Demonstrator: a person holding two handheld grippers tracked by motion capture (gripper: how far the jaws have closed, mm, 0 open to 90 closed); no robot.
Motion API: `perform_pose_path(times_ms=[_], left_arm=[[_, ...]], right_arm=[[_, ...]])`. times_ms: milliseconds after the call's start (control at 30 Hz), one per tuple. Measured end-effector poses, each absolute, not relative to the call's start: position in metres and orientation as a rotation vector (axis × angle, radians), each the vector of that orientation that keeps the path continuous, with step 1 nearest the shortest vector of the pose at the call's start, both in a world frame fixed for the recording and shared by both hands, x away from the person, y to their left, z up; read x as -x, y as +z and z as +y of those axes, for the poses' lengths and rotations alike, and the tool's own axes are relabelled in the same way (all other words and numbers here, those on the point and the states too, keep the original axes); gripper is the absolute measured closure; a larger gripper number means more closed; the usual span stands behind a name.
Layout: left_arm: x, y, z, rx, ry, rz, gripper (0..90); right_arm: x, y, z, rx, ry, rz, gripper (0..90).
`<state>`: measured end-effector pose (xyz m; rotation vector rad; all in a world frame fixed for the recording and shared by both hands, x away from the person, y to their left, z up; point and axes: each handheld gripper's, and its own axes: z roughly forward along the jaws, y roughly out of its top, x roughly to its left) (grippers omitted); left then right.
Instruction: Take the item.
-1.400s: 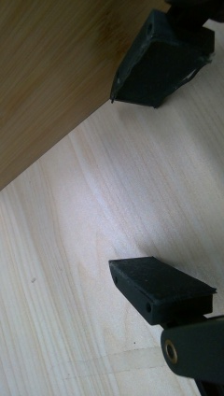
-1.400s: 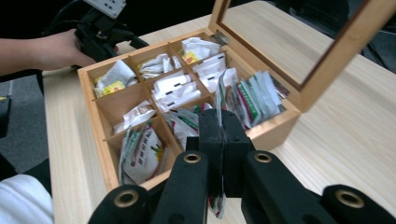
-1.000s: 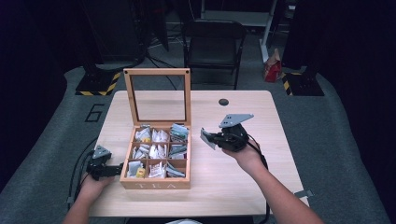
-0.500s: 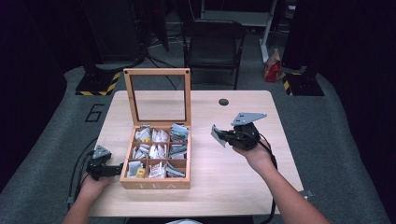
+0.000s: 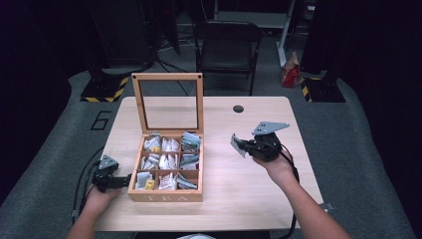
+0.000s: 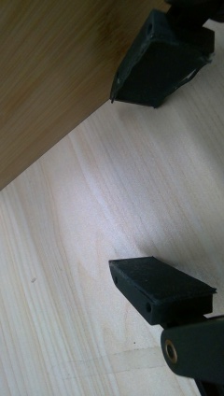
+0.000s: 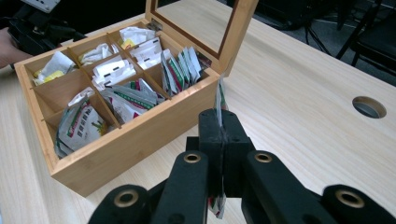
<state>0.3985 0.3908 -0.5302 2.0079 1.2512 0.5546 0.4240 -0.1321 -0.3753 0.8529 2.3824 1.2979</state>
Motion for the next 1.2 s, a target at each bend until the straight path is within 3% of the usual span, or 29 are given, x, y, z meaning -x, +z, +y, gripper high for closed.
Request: perform_pose_path(times_ms=[1200], left_arm=[[-0.398,-0.53,0.391,-2.009,0.555,1.251,15.7]], right_arm=[[-0.418,-0.431,-0.15,-0.948,1.214,2.36,89.6]])
